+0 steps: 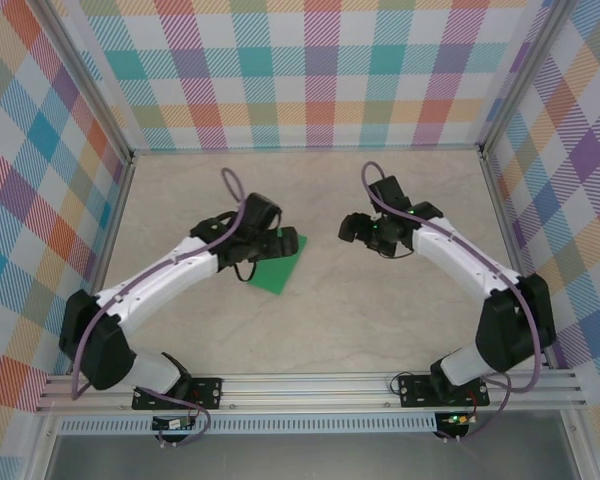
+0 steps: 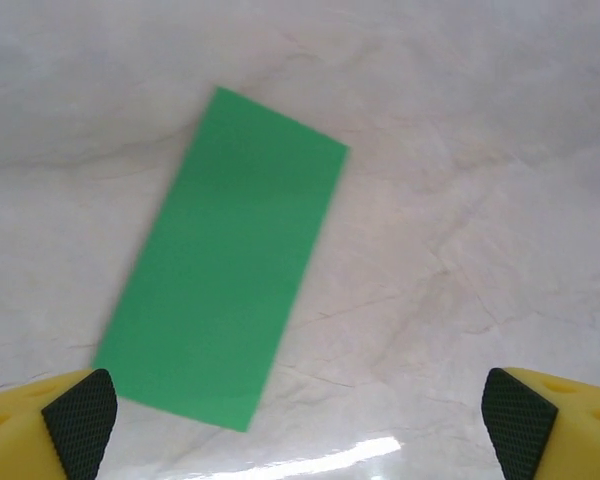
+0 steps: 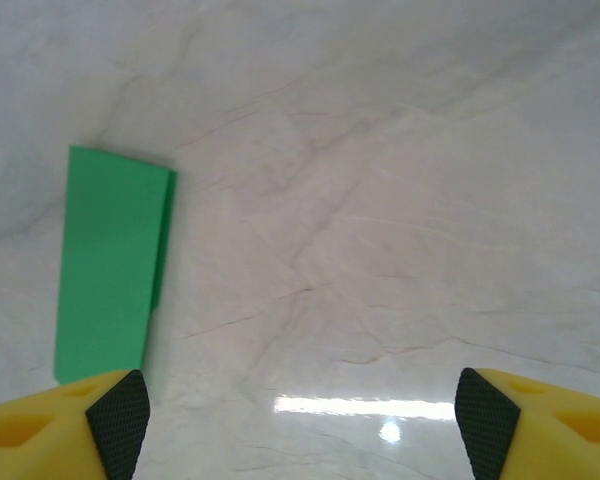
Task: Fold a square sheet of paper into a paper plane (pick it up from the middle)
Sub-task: Turn over the paper at the center of the table, then move the paper to the center of the table.
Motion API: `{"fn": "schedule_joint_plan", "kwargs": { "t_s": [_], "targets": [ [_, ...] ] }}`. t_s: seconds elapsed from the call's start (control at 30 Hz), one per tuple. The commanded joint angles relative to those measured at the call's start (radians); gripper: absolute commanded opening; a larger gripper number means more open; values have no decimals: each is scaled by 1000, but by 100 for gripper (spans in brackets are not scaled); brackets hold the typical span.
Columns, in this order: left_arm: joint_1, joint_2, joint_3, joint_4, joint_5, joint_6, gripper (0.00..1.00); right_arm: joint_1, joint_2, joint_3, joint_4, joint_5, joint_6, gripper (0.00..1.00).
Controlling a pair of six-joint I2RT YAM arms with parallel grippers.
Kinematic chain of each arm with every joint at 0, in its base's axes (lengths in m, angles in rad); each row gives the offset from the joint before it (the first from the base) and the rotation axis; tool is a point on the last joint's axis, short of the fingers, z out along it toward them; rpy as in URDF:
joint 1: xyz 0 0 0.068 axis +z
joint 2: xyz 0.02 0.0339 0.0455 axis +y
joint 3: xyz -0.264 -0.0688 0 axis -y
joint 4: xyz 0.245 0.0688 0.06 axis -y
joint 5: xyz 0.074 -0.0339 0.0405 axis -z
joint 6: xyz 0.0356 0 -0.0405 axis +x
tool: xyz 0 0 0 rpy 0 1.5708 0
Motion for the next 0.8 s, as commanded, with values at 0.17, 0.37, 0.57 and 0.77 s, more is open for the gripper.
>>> {"fn": "schedule_joint_plan", "kwargs": {
  "t_s": [0.17,0.37,0.57,0.77],
  "targets": [
    [276,-180,-254,12,156,-107,100,242,318,233,141,-126,75,61],
    [414,-256,-339,-54,138,-155,100,356,526,420,169,-196,105,54],
    [473,-309,-369,-85,107,-167,100,406,702,592,117,-216,114,53],
    [483,-328,-377,-96,111,-153,100,408,798,676,64,-214,95,53]
  ]
}}
